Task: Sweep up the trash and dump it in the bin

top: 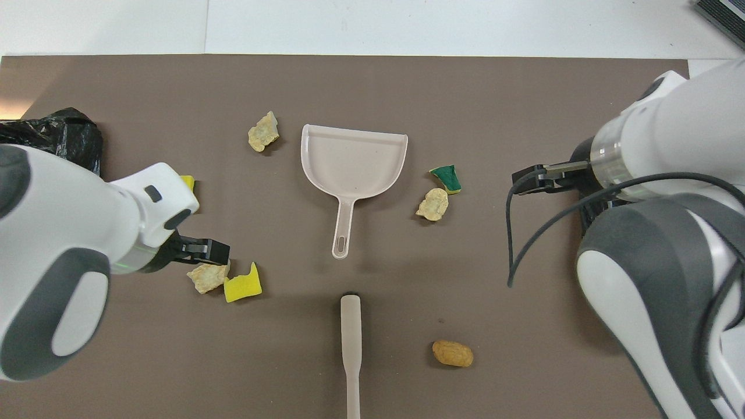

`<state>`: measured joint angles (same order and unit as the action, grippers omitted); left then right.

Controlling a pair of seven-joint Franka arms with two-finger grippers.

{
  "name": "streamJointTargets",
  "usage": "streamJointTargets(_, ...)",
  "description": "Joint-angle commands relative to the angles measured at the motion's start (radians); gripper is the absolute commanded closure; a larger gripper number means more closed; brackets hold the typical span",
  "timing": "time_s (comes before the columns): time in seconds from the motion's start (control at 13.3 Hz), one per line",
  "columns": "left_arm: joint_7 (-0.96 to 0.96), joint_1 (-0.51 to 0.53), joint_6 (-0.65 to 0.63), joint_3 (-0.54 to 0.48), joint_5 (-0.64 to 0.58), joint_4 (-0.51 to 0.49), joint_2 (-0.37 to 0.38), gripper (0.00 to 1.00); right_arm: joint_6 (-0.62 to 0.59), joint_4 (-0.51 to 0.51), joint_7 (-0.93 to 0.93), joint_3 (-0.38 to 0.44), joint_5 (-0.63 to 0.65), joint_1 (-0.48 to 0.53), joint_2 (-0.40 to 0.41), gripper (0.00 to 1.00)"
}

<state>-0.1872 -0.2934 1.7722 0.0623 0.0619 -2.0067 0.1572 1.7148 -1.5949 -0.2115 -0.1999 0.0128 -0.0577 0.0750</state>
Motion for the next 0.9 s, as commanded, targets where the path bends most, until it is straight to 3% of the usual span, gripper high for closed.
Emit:
streamJointTargets(0.0,-0.07,-0.111,0.117,-0.018,0.032,-0.182,0.096,0.0,-0.024,0.136,-0.133,-0.006,0.051,-0.069,0.15,0.0)
streamJointTargets(0.23,-0.263,-0.274,0.271,-0.016,0.032,-0.317,0.123,0.0,-0.021,0.326,-0.383,-0.006,0.107,-0.166,0.354,0.0)
streamJointTargets(0.45,-0.459,-0.461,0.422,-0.016,0.032,-0.421,0.11,0.0,0.077,0.346,-0.489,0.0,0.108,-0.226,0.452,0.0)
streamJointTargets(0.83,-0.635,-0.651,0.603,-0.013,0.032,-0.576,0.111,0.0,0.215,0.351,-0.647,0.01,0.121,-0.364,0.555,0.0)
